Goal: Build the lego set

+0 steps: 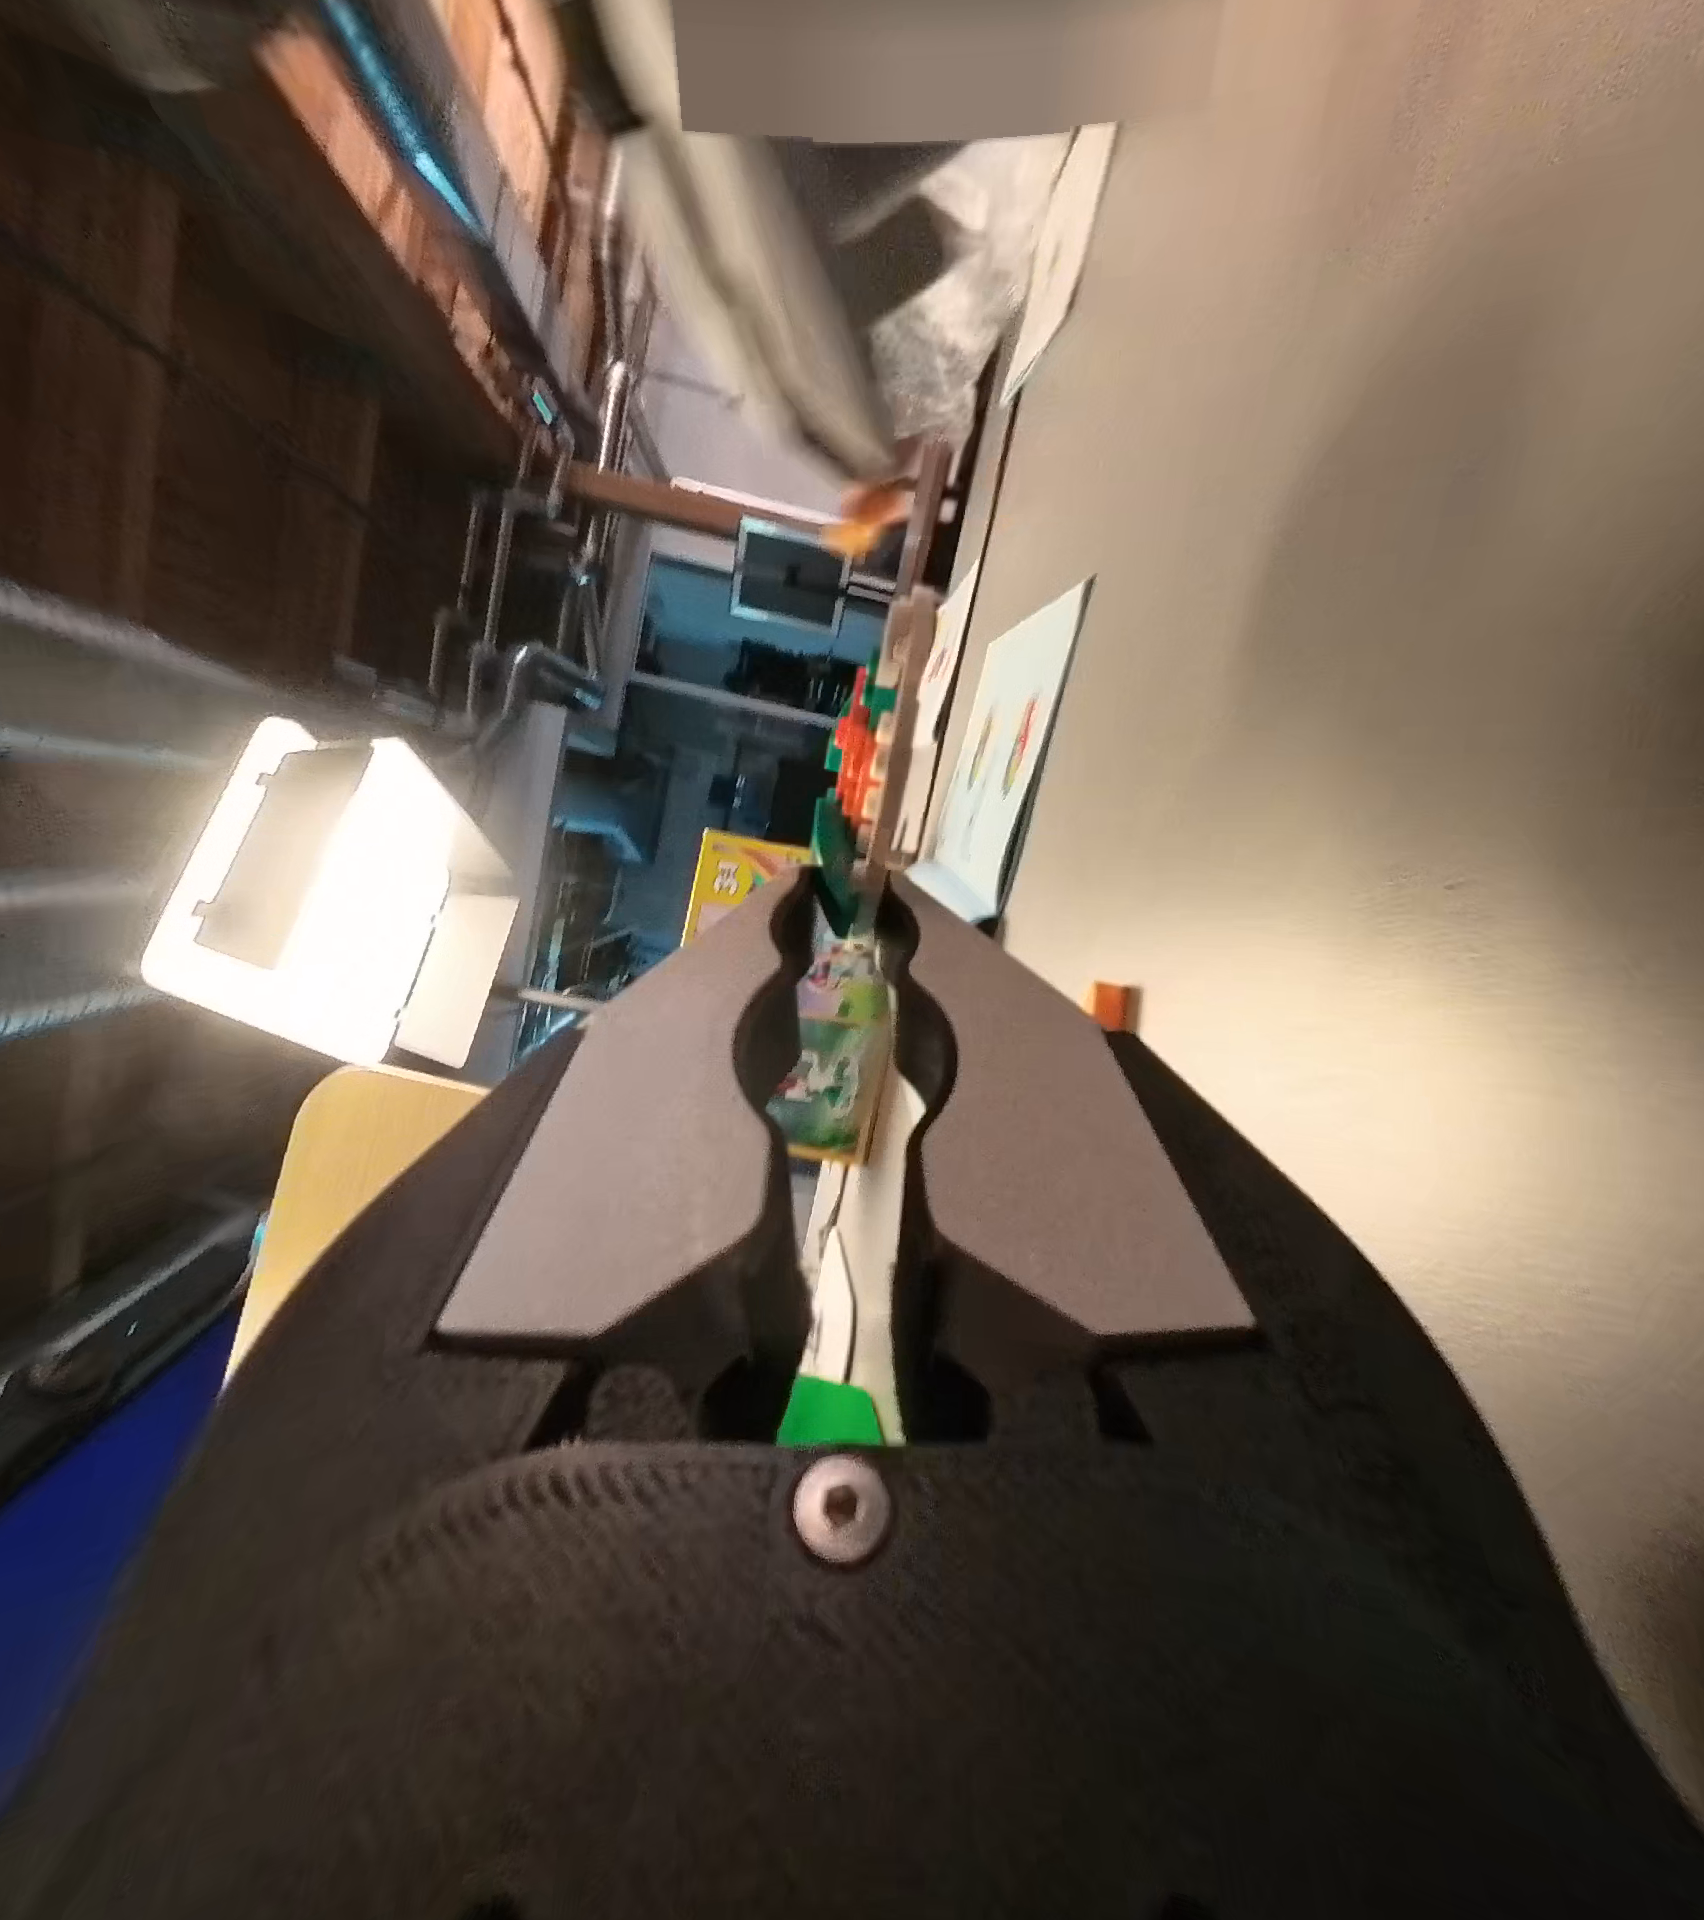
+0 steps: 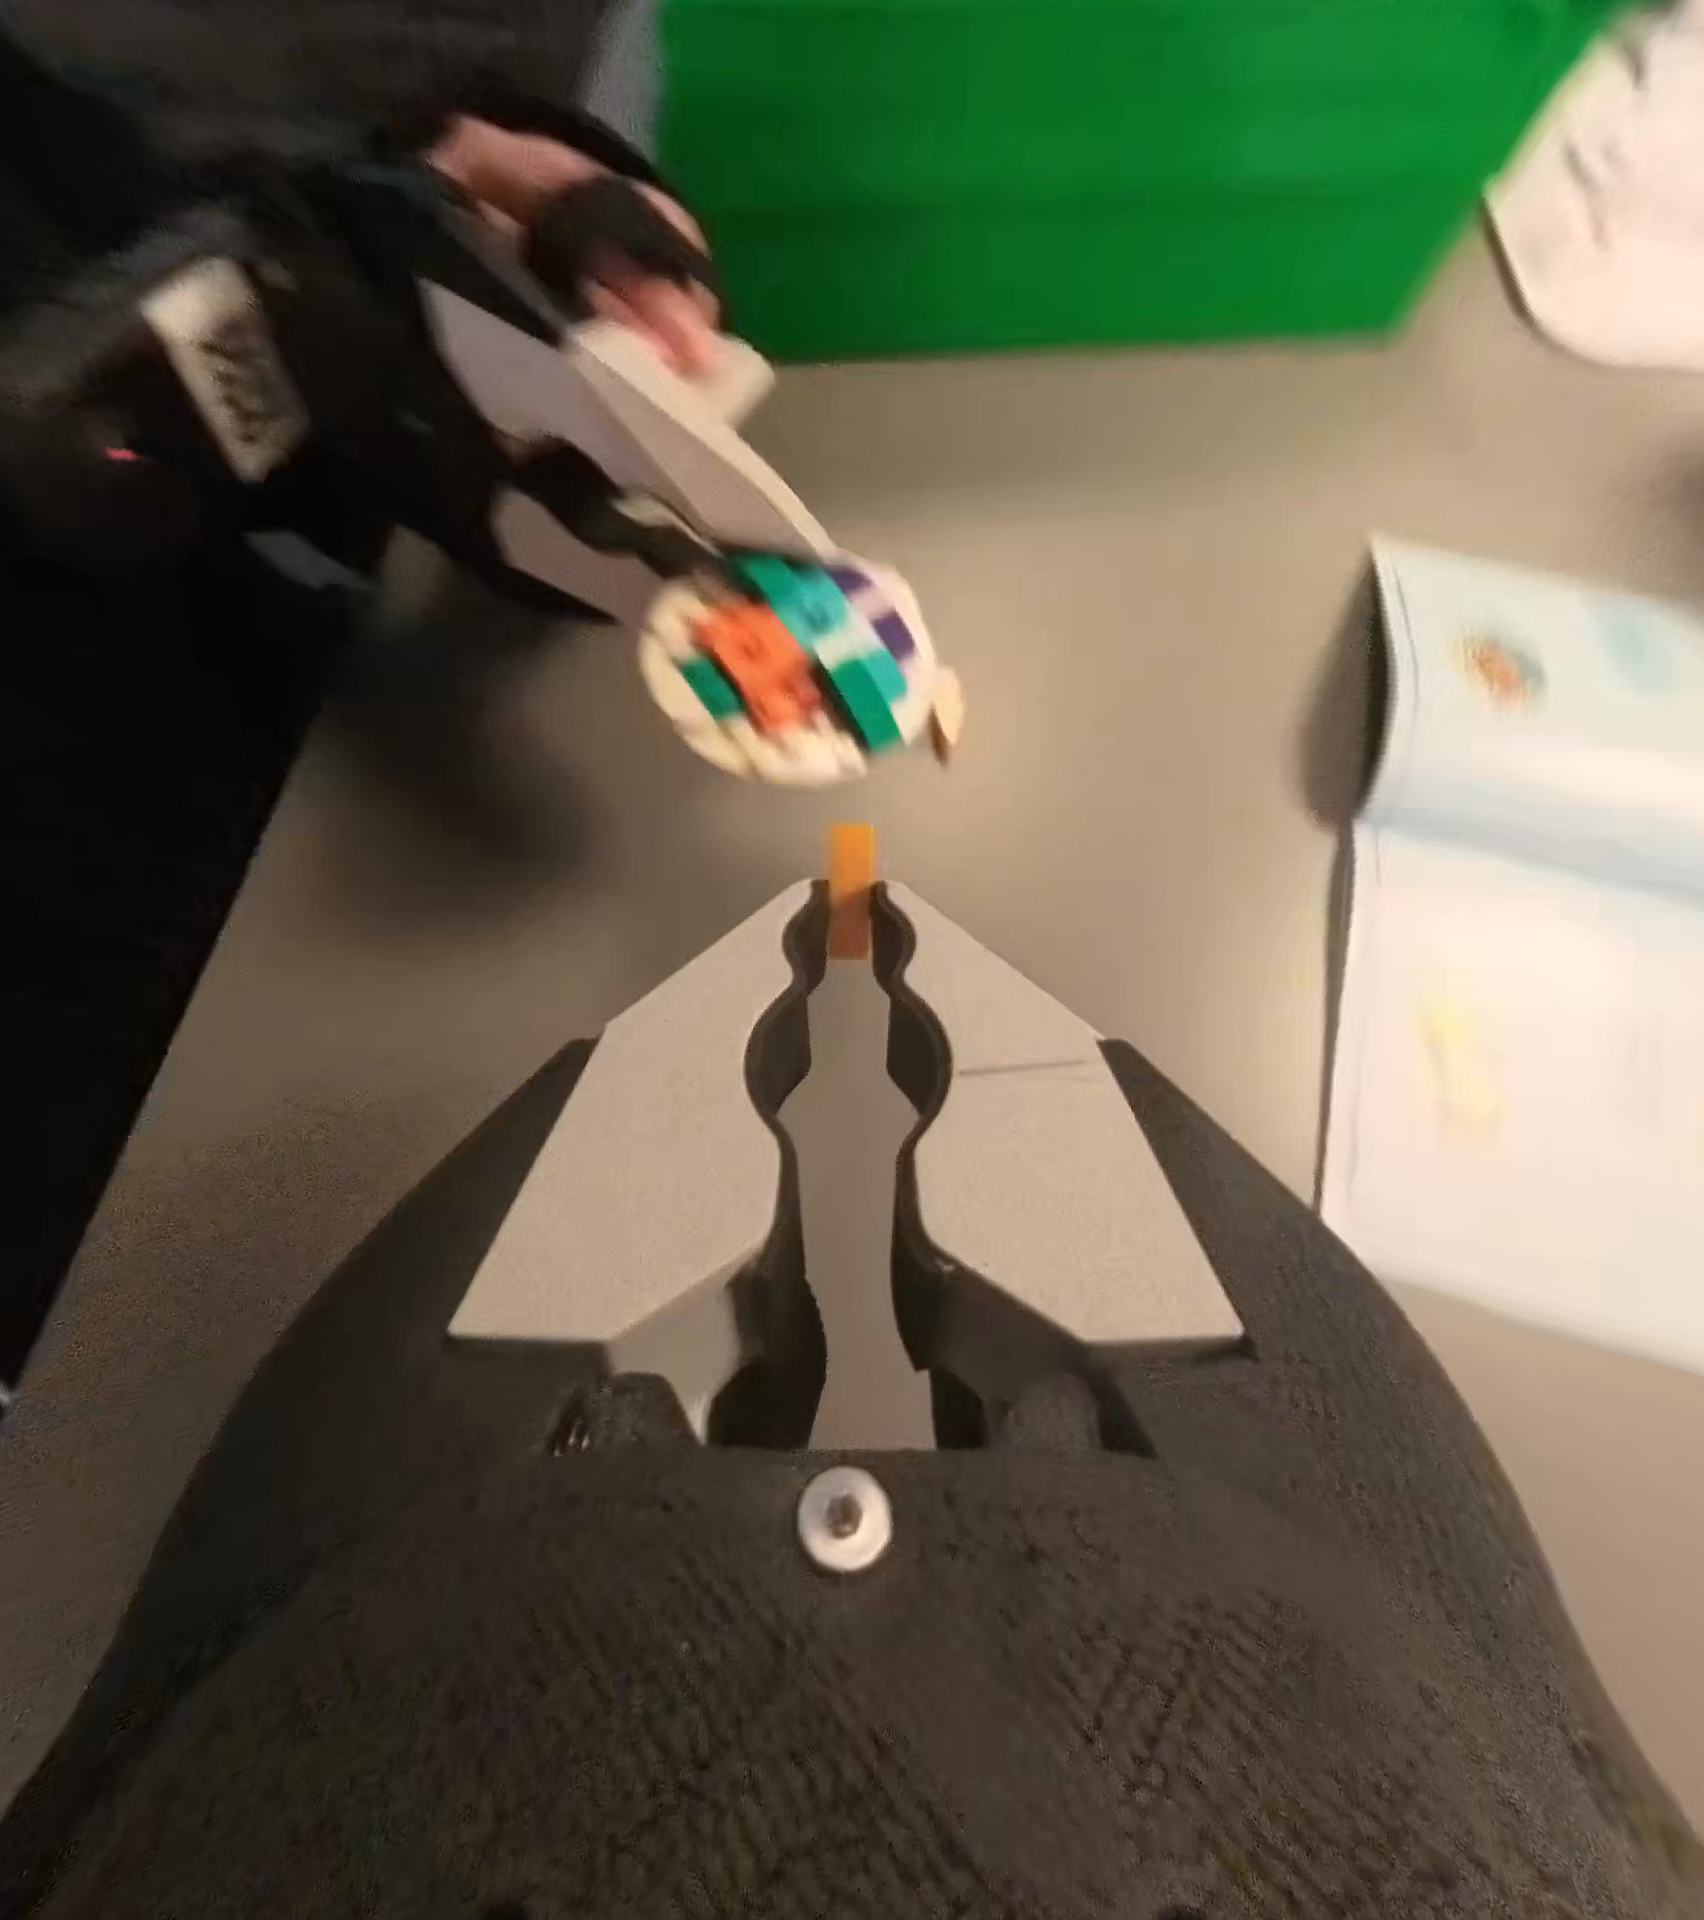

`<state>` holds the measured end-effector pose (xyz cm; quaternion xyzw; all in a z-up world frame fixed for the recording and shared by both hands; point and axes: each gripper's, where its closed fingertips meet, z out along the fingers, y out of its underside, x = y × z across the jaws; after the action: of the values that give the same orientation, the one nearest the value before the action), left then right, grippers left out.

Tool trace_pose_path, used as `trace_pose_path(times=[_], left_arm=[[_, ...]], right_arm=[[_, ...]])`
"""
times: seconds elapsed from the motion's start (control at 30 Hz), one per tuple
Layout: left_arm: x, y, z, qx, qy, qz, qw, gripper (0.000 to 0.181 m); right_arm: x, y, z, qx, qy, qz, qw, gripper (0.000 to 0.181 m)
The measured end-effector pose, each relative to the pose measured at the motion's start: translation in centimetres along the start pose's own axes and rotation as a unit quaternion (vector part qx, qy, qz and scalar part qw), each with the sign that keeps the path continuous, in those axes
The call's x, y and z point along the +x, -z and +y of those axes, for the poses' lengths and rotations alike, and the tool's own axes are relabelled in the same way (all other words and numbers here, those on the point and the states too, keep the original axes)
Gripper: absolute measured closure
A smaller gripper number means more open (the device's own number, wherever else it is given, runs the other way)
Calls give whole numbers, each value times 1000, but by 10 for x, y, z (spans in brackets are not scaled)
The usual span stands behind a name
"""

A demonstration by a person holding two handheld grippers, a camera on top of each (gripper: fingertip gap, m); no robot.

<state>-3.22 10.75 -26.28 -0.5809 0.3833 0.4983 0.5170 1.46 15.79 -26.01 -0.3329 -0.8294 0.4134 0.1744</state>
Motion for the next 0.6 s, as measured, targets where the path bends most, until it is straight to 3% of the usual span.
trace_pose_path(times=[0.1, 0.23, 0.37, 0.6], left_arm=[[1, 1, -4, 11, -1, 2, 1000, 171], [0, 2, -7, 19, -1, -1, 1000, 171], [0, 2, -8, 23, 1, -1, 1000, 171], [2, 2, -9, 25, 1, 0, 1000, 171]], right_arm=[[-15, -9, -22, -34, 98, -34, 994, 175], [-12, -21, -26, -87, 169, -45, 981, 175], [-19, -25, -21, -123, 206, -78, 968, 175], [-16, -26, -19, -145, 249, -58, 956, 175]])
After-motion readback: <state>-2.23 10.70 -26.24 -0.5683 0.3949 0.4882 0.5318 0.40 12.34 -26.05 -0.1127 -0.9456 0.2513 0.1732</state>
